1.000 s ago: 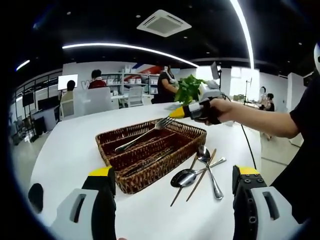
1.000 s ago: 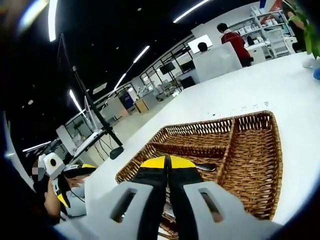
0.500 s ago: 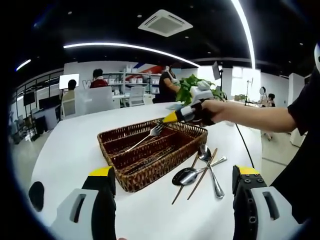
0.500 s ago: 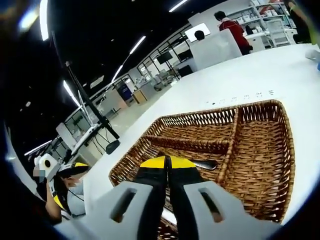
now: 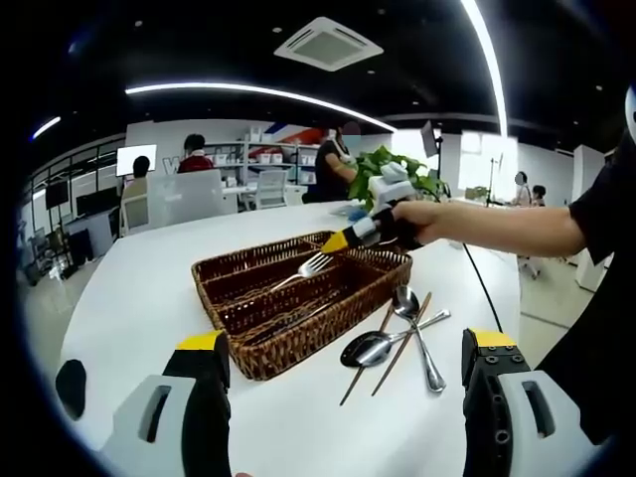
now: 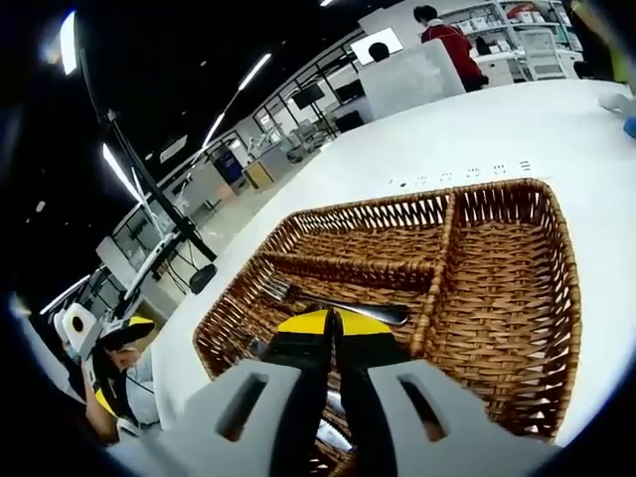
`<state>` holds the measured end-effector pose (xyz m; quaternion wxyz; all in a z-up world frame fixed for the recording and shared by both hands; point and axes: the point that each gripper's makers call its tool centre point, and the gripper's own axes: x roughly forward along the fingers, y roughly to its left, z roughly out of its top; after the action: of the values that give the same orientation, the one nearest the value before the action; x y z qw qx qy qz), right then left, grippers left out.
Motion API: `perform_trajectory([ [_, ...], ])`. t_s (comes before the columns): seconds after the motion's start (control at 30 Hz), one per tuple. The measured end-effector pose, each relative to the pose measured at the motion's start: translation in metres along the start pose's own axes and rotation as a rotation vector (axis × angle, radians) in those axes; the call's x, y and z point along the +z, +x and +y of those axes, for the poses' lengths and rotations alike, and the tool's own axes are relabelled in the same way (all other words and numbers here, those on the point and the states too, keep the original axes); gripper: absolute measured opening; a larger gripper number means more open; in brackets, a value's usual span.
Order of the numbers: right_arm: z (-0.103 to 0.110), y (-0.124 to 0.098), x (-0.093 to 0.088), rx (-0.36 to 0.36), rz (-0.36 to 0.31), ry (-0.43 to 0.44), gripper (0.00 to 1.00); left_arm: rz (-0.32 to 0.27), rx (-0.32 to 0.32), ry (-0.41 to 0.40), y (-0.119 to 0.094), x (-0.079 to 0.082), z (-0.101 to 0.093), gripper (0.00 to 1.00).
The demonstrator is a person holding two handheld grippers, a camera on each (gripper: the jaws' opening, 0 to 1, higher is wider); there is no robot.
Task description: Arrange the knives, forks, and spoons in their matching storage slots by inserting each utensil handle-first until every utensil is classified and aligned in the correct compartment
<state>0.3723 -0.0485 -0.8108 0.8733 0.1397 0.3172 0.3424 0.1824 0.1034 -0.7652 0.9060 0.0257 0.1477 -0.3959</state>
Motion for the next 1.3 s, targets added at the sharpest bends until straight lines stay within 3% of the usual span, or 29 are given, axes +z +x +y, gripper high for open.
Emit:
perform_trajectory([
  [0.17, -0.005, 0.0, -0.003, -0.064, 0.036, -0.103, 0.02, 0.005, 0.002, 0.0, 0.0, -0.001, 0.0, 0.99],
  [0.47, -0.011, -0.006, -0.005, -0.153, 0.096, -0.373, 0.03, 0.016, -0.001, 0.005, 0.004, -0.003, -0.004, 0.99],
  [0.77, -0.008, -0.016, 0.003, -0.159, 0.061, -0.379, 0.06, 0.017, -0.002, 0.012, 0.004, -0.001, -0.007, 0.99],
  [1.3, 0.009, -0.061, -0.004, -0.159, -0.04, -0.385, 0.32, 0.014, -0.019, 0.021, 0.009, 0.008, -0.012, 0.99],
])
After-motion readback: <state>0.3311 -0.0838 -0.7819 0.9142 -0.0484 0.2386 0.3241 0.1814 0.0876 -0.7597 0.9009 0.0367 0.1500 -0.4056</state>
